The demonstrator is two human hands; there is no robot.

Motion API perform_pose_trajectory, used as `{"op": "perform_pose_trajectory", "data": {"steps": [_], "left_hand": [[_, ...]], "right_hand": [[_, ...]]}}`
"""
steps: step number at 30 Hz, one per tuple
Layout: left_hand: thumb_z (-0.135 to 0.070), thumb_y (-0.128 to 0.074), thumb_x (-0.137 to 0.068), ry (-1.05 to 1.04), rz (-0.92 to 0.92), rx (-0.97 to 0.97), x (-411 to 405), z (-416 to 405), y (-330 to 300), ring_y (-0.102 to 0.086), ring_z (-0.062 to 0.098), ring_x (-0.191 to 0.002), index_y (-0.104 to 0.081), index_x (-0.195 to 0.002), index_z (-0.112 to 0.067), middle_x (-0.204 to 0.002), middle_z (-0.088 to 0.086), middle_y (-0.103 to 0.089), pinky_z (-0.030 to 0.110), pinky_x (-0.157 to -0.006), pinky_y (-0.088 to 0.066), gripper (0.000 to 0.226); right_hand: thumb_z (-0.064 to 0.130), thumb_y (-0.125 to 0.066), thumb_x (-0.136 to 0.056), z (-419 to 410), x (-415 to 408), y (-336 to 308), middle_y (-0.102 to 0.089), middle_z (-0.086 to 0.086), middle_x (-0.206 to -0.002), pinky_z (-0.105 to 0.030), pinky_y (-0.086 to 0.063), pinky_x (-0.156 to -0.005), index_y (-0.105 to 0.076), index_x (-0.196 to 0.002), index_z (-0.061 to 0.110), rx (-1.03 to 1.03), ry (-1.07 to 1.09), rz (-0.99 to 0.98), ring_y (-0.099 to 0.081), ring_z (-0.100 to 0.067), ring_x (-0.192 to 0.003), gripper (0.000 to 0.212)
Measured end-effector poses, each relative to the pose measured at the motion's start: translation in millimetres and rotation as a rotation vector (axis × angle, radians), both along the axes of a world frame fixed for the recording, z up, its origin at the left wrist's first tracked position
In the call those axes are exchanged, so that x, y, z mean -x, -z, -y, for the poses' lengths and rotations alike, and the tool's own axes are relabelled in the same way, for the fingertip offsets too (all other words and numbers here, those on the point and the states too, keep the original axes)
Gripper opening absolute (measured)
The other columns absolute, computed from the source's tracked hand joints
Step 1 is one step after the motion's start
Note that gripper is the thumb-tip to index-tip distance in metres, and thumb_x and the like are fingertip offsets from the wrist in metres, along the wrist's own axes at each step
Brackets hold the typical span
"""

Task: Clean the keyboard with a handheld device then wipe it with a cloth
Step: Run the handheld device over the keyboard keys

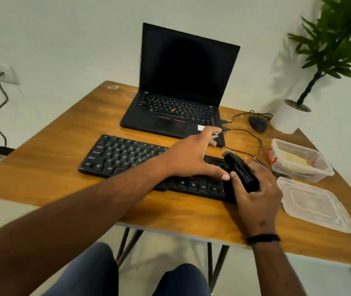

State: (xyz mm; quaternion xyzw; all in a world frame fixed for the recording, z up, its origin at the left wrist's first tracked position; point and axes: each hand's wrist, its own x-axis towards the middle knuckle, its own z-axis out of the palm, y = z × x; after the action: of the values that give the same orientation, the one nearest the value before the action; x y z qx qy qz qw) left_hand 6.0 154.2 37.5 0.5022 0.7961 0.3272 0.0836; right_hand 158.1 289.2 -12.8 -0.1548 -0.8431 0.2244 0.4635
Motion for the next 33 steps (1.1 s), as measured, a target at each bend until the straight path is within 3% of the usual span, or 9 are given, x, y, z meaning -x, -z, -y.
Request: {"op": "perform_pose_trajectory", "data": {"steps": [5,8,11,15,19,23,27,29,33], "left_hand": [[-0.05,-0.086,-0.075,-0.181,0.263,-0.397,-29.7,46.7,11.7,-0.058,0.003,-0.122,-0.042,-0.146,-0.028,-0.137,-0.009,-0.061,0.029,-0.1,-0.052,0.087],[-0.034,-0.086,-0.08,-0.36,0.471,-0.689,-44.6,68.9,22.7,-0.07,0.007,-0.102,-0.055,-0.138,-0.022,-0.123,-0.007,-0.068,0.03,-0.086,-0.059,0.066],[-0.026,-0.087,-0.079,-0.504,0.609,-0.759,-47.7,90.0,26.2,-0.073,0.015,-0.093,-0.06,-0.131,-0.02,-0.119,-0.004,-0.07,0.034,-0.075,-0.063,0.059],[-0.024,-0.089,-0.063,-0.375,0.833,-0.707,-48.6,118.9,25.9,-0.075,0.022,-0.088,-0.056,-0.137,-0.018,-0.117,0.006,-0.072,0.03,-0.064,-0.061,0.081],[-0.008,-0.09,-0.068,-0.25,0.723,-0.647,-51.3,133.0,22.2,-0.075,0.026,-0.09,-0.052,-0.142,-0.024,-0.115,0.005,-0.074,0.031,-0.06,-0.06,0.085],[-0.002,-0.088,-0.073,-0.234,0.587,-0.704,-53.3,132.4,25.6,-0.072,0.024,-0.07,-0.062,-0.132,-0.023,-0.107,0.005,-0.074,0.027,-0.052,-0.058,0.068],[0.0,-0.083,-0.079,-0.261,0.602,-0.79,-50.8,128.4,40.5,-0.067,0.023,-0.066,-0.063,-0.129,-0.024,-0.106,0.007,-0.075,0.03,-0.05,-0.057,0.059],[0.003,-0.079,-0.082,-0.272,0.613,-0.802,-49.2,127.6,48.5,-0.066,0.024,-0.065,-0.062,-0.129,-0.025,-0.104,0.01,-0.075,0.031,-0.051,-0.057,0.057],[0.01,-0.071,-0.085,-0.255,0.605,-0.784,-46.5,129.3,56.9,-0.068,0.028,-0.069,-0.062,-0.131,-0.023,-0.105,0.01,-0.074,0.039,-0.058,-0.06,0.057]], "right_hand": [[0.017,-0.074,-0.08,8.7,-0.5,-2.9,-0.066,-0.012,-0.118,-0.011,-0.034,-0.104,-0.066,-0.116,0.004,-0.043,-0.019,-0.031,-0.057,-0.02,-0.113,0.039],[0.004,-0.08,-0.075,29.8,6.7,-13.1,-0.064,-0.01,-0.118,-0.031,-0.045,-0.104,-0.065,-0.115,0.007,0.06,-0.066,-0.123,-0.058,-0.021,-0.114,0.043],[-0.002,-0.081,-0.071,61.8,16.2,-32.4,-0.064,-0.002,-0.121,-0.031,-0.046,-0.103,-0.065,-0.113,0.014,0.218,-0.244,-0.131,-0.058,-0.014,-0.117,0.048],[-0.011,-0.077,-0.067,90.5,21.4,-50.5,-0.064,0.0,-0.122,-0.02,-0.045,-0.1,-0.072,-0.105,0.017,0.252,-0.48,-0.05,-0.057,-0.008,-0.118,0.047],[-0.025,-0.058,-0.063,108.0,23.8,-54.5,-0.06,0.0,-0.118,-0.026,-0.049,-0.099,-0.071,-0.083,0.028,0.344,-0.532,0.037,-0.053,-0.004,-0.116,0.058],[-0.02,-0.058,-0.066,118.1,21.2,-53.0,-0.056,-0.001,-0.119,-0.035,-0.046,-0.105,-0.069,-0.089,0.035,0.325,-0.469,0.1,-0.051,-0.009,-0.119,0.06],[-0.01,-0.064,-0.076,129.5,17.3,-47.6,-0.053,-0.006,-0.126,-0.023,-0.054,-0.085,-0.047,-0.137,0.027,0.549,-0.596,0.084,-0.06,-0.012,-0.112,0.073],[-0.004,-0.071,-0.081,142.3,17.2,-44.2,-0.057,-0.004,-0.12,-0.019,-0.054,-0.078,-0.038,-0.143,0.025,0.655,-0.553,0.029,-0.064,-0.007,-0.104,0.076],[0.007,-0.078,-0.08,161.8,24.3,-34.0,-0.05,0.02,-0.107,0.001,-0.044,-0.069,-0.04,-0.142,0.013,0.736,-0.404,-0.074,-0.053,0.028,-0.088,0.072]]}}
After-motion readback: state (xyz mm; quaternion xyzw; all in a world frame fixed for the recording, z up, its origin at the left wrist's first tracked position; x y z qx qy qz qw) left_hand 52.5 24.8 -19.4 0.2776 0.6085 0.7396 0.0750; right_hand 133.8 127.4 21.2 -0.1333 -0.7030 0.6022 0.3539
